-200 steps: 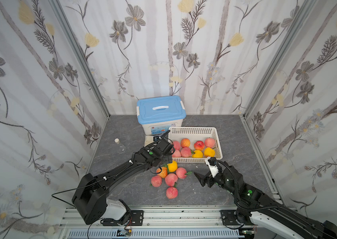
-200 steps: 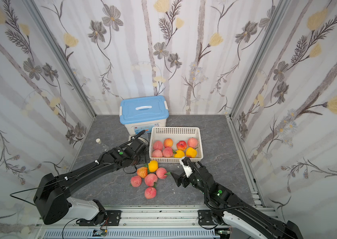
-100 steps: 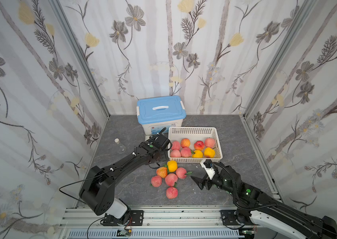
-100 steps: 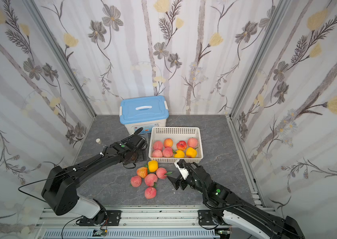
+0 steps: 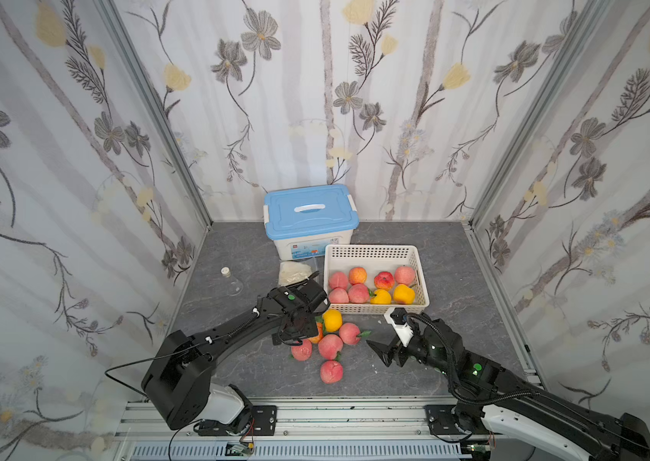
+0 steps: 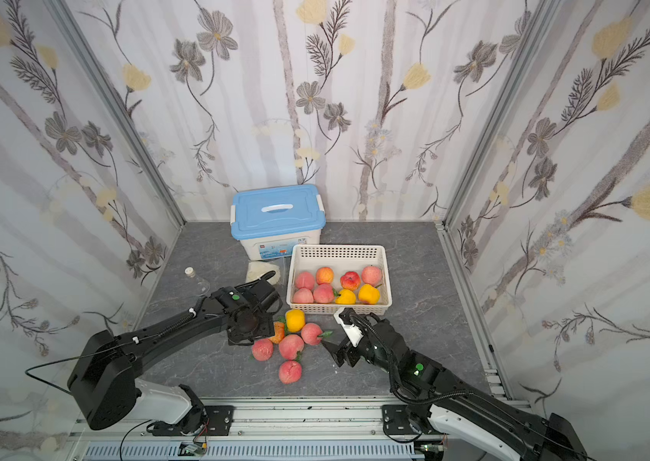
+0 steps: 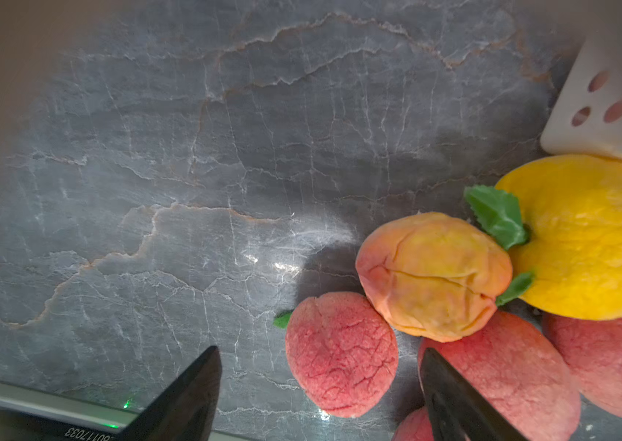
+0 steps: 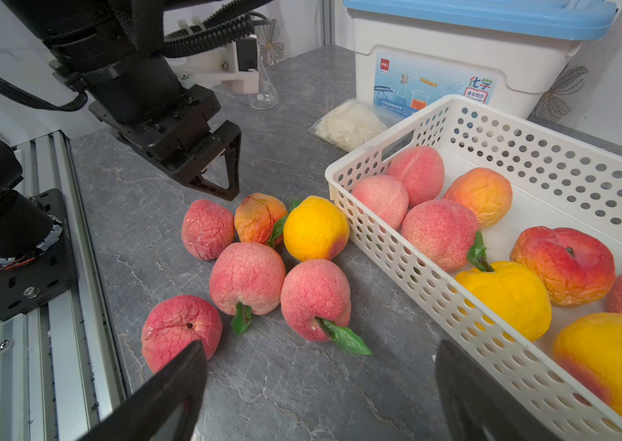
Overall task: Put the peaches into the basket
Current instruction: Pick up the peach from the center of the board.
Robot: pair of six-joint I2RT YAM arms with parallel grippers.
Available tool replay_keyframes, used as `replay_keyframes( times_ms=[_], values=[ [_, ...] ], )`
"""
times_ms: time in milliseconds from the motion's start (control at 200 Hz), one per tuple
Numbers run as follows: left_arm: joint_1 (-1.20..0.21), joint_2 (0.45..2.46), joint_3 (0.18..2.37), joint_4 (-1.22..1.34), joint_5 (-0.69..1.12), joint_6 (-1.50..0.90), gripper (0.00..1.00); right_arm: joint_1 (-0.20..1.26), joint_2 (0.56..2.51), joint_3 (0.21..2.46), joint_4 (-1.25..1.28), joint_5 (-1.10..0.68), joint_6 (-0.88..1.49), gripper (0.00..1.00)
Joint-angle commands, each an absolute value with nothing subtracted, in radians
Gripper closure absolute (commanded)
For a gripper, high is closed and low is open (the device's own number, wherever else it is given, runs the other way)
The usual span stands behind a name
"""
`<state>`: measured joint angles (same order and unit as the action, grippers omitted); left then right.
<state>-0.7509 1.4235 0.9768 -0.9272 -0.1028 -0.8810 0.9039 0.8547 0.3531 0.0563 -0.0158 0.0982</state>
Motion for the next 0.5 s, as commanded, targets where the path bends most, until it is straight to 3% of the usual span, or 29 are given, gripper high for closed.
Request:
replay_keyframes(
  times_ms=[0,220,495],
  values=[
    [-0.767,1.432,0.958,-0.933,-0.089,-0.92,0.16,0.909,0.866,0.365,0.1,0.0,0.075,0.08],
    [-0.79,1.486,0.938,-0.872,-0.067,-0.915,0.15,0.911,0.87,0.367,0.096,0.012,0.073,0.08],
    [-0.794,1.521,0.914,-0.855,-0.084,-0.914,0.29,0.912,0.873,0.368,0.098,0.02,0.072,0.07]
  ],
)
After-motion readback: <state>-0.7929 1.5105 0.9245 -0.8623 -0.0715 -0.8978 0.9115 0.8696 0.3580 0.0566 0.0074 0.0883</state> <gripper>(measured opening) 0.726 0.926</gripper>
